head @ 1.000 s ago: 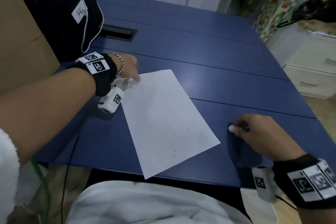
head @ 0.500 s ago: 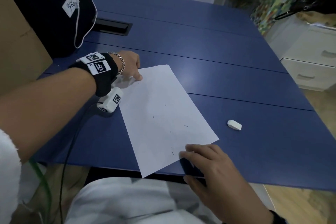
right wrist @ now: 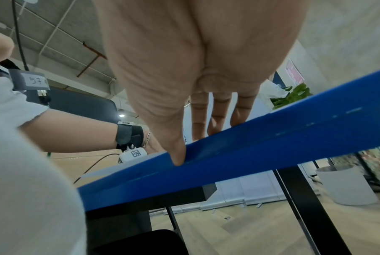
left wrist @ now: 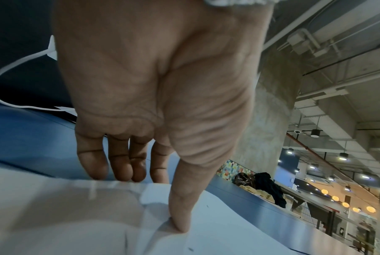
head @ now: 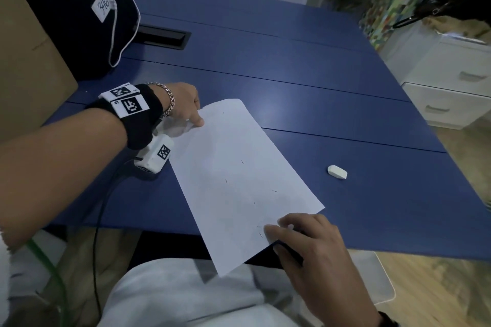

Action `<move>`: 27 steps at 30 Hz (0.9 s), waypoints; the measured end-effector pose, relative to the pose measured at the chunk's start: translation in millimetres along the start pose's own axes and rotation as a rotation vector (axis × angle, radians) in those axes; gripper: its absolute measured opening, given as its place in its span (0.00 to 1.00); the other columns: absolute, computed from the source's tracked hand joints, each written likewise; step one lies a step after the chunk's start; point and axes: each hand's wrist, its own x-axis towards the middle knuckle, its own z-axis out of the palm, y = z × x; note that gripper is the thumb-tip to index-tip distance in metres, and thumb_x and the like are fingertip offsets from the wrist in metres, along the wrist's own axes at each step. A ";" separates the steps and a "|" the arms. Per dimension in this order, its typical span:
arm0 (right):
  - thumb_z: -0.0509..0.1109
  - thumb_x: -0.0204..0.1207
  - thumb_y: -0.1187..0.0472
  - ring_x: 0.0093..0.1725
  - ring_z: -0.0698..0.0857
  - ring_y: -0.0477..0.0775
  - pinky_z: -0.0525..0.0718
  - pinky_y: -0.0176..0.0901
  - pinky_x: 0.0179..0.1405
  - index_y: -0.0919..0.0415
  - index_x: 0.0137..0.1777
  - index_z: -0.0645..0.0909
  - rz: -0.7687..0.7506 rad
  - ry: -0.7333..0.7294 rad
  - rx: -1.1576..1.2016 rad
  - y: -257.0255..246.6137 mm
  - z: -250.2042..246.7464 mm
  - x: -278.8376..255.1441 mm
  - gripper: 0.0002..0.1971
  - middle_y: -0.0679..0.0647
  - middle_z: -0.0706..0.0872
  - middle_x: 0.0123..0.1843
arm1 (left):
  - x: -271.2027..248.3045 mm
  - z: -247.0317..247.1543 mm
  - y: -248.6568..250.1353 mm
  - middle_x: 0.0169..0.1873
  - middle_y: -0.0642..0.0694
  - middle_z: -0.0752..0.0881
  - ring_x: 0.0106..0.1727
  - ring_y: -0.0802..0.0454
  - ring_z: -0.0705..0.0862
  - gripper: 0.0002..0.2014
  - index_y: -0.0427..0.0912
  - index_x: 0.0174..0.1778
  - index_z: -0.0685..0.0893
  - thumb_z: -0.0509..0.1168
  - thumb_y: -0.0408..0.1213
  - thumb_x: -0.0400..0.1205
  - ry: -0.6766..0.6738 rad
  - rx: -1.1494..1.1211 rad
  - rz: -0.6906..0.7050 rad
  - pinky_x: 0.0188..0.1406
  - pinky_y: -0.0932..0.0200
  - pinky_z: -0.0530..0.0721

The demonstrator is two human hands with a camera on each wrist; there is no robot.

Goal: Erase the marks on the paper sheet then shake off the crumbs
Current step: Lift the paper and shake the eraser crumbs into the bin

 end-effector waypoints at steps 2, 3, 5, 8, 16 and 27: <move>0.85 0.73 0.61 0.53 0.82 0.47 0.83 0.51 0.48 0.36 0.59 0.89 -0.008 0.054 0.014 2.3 3.6 -4.4 0.20 0.38 0.85 0.57 | -6.2 3.9 -2.2 0.52 0.49 0.85 0.54 0.43 0.85 0.24 0.47 0.54 0.80 0.84 0.52 0.73 0.020 -0.004 0.000 0.56 0.50 0.85; 0.86 0.74 0.61 0.52 0.81 0.48 0.83 0.51 0.47 0.37 0.59 0.91 0.000 0.082 0.029 3.6 4.9 -6.7 0.19 0.39 0.84 0.55 | -8.9 5.7 -3.2 0.52 0.49 0.84 0.54 0.43 0.84 0.26 0.48 0.55 0.78 0.84 0.52 0.72 0.028 -0.016 0.001 0.57 0.48 0.84; 0.85 0.75 0.61 0.47 0.80 0.50 0.84 0.50 0.43 0.39 0.60 0.93 0.022 0.144 0.074 4.6 4.2 -10.9 0.18 0.42 0.78 0.48 | -15.9 7.7 -6.3 0.51 0.49 0.83 0.54 0.43 0.84 0.28 0.47 0.56 0.76 0.85 0.50 0.71 0.052 -0.069 -0.002 0.56 0.47 0.84; 0.82 0.77 0.62 0.40 0.78 0.46 0.82 0.43 0.36 0.42 0.59 0.95 0.054 0.175 0.157 6.6 -0.5 -20.6 0.15 0.40 0.72 0.42 | -30.4 8.4 -15.5 0.52 0.49 0.84 0.56 0.42 0.85 0.30 0.47 0.65 0.78 0.85 0.46 0.72 0.128 -0.130 0.004 0.60 0.46 0.84; 0.78 0.81 0.68 0.52 0.94 0.37 0.88 0.33 0.57 0.48 0.57 0.96 0.333 0.160 0.622 11.4 -8.7 -50.3 0.13 0.35 0.96 0.50 | -105.4 8.7 -43.4 0.40 0.52 0.94 0.46 0.47 0.91 0.19 0.52 0.58 0.92 0.84 0.50 0.73 -0.025 -0.315 0.073 0.47 0.55 0.81; 0.75 0.82 0.67 0.40 0.91 0.51 0.90 0.42 0.44 0.69 0.51 0.92 0.701 0.228 1.171 21.2 -30.5 -104.1 0.05 0.58 0.93 0.44 | -227.2 60.0 -38.8 0.57 0.35 0.93 0.59 0.33 0.93 0.25 0.33 0.67 0.81 0.78 0.31 0.74 -0.396 -0.712 0.188 0.67 0.29 0.86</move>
